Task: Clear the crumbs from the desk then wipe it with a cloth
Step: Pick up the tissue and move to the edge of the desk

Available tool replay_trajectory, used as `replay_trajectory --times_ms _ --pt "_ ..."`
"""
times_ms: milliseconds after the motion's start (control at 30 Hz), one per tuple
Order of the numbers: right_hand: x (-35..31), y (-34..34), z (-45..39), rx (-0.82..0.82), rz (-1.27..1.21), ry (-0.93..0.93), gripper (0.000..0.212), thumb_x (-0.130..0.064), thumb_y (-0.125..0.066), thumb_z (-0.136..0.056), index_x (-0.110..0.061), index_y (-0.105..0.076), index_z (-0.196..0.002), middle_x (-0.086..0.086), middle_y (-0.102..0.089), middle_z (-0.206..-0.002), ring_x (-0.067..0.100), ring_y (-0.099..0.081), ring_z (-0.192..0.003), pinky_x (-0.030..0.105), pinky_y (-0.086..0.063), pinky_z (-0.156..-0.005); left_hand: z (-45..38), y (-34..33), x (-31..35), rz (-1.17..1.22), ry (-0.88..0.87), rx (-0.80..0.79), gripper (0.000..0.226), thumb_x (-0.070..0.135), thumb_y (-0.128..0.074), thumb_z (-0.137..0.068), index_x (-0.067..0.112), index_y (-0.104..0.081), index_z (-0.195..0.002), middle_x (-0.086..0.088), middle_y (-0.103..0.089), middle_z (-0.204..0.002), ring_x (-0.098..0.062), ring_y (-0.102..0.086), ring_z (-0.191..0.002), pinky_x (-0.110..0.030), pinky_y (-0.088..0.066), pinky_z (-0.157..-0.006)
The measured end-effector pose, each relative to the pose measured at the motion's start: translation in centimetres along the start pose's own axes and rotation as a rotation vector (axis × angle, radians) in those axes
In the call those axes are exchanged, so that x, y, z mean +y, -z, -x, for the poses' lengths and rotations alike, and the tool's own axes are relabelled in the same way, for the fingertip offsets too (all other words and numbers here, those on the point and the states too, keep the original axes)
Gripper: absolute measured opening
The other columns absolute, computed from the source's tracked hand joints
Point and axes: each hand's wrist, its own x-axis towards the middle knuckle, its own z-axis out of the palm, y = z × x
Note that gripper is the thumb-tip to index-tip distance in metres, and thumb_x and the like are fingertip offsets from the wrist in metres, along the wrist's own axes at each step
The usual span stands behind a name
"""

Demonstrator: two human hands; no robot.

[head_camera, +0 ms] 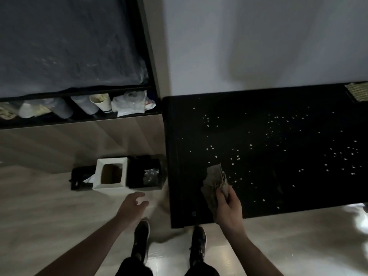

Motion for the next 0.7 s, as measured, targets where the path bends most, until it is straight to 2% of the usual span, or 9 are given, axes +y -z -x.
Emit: replay_trajectory --times_ms 67,167,300,367,433,500,533,600,700 --pt "-1.3 -2.5 -1.0 0.005 -0.004 0.035 0.022 -0.028 -0.056 -0.106 -0.041 -0.073 -0.103 -0.009 -0.076 -0.102 0.010 -0.072 -0.100 0.045 -0.059 -0.094 -2.7 2.4 -1.2 -0.056 0.015 -0.002 0.036 0.031 -0.069 -0.088 0.027 -0.064 -0.123 -0.007 -0.058 -0.128 -0.021 -0.066 -0.097 -0.031 -0.056 -0.076" --pt "-2.8 -6.7 -3.5 0.034 0.032 0.126 0.022 -0.026 -0.055 -0.106 -0.041 -0.071 -0.107 -0.009 -0.075 -0.104 0.010 -0.072 -0.102 0.044 -0.059 -0.094 -8.2 5.3 -3.1 -0.151 0.037 -0.033 0.044 0.034 -0.066 -0.090 0.023 -0.060 -0.132 -0.006 -0.052 -0.140 -0.024 -0.062 -0.113 -0.030 -0.051 -0.087" --pt "-3.8 -12.5 -8.1 0.141 0.098 0.256 0.024 -0.021 -0.054 -0.107 -0.040 -0.069 -0.105 -0.018 -0.073 -0.099 -0.003 -0.069 -0.094 0.023 -0.057 -0.087 -16.7 7.2 -5.8 -0.247 0.052 -0.067 0.050 0.036 -0.065 -0.090 0.018 -0.058 -0.135 -0.008 -0.052 -0.144 -0.027 -0.057 -0.125 -0.032 -0.049 -0.096" --pt "-2.7 -14.9 -10.5 0.121 0.237 0.336 0.025 -0.024 -0.053 -0.108 -0.036 -0.067 -0.124 -0.018 -0.071 -0.116 -0.002 -0.066 -0.111 0.028 -0.056 -0.098 -20.7 7.1 -7.0 -0.280 0.072 -0.086 0.051 0.035 -0.064 -0.092 0.013 -0.056 -0.137 -0.010 -0.053 -0.143 -0.028 -0.057 -0.125 -0.032 -0.049 -0.097" --pt "-0.2 -17.2 -12.8 0.021 0.465 0.432 0.042 -0.028 -0.051 -0.107 -0.038 -0.053 -0.147 -0.013 -0.051 -0.155 0.006 -0.042 -0.147 0.041 -0.040 -0.121 -24.4 6.2 -8.4 -0.297 0.085 -0.089 0.054 0.038 -0.062 -0.091 0.010 -0.055 -0.137 -0.013 -0.056 -0.138 -0.029 -0.059 -0.120 -0.032 -0.051 -0.092" --pt "2.7 -19.0 -14.8 -0.045 0.748 0.497 0.052 -0.037 -0.049 -0.107 -0.045 -0.034 -0.156 -0.016 -0.020 -0.170 0.006 -0.009 -0.159 0.049 -0.017 -0.130 -28.1 4.8 -10.6 -0.280 0.125 -0.110 0.066 0.047 -0.062 -0.084 0.008 -0.054 -0.137 -0.015 -0.058 -0.133 -0.031 -0.062 -0.114 -0.033 -0.053 -0.084" --pt "3.9 -19.9 -15.5 -0.038 0.886 0.514 0.057 -0.044 -0.047 -0.106 -0.046 -0.026 -0.159 -0.014 -0.011 -0.172 0.008 -0.001 -0.160 0.050 -0.009 -0.131 -30.4 3.9 -12.2 -0.264 0.151 -0.114 0.073 0.051 -0.061 -0.077 0.006 -0.056 -0.134 -0.016 -0.061 -0.128 -0.032 -0.064 -0.110 -0.034 -0.055 -0.081" --pt "5.7 -20.9 -16.1 0.028 1.060 0.542 0.069 -0.056 -0.045 -0.103 -0.039 -0.017 -0.164 -0.008 -0.004 -0.175 0.015 0.005 -0.161 0.050 -0.001 -0.131 -34.0 1.7 -14.7 -0.225 0.220 -0.113 0.079 0.054 -0.059 -0.069 0.003 -0.058 -0.128 -0.018 -0.065 -0.117 -0.034 -0.065 -0.103 -0.035 -0.057 -0.078" --pt "6.5 -21.4 -16.5 0.085 1.082 0.552 0.077 -0.065 -0.042 -0.099 -0.036 -0.015 -0.165 -0.007 -0.006 -0.175 0.016 0.004 -0.162 0.052 -0.002 -0.130 -36.2 -1.3 -16.1 -0.106 0.342 -0.083 0.073 0.045 -0.065 -0.079 0.004 -0.050 -0.137 -0.017 -0.063 -0.122 -0.033 -0.063 -0.108 -0.033 -0.054 -0.079"
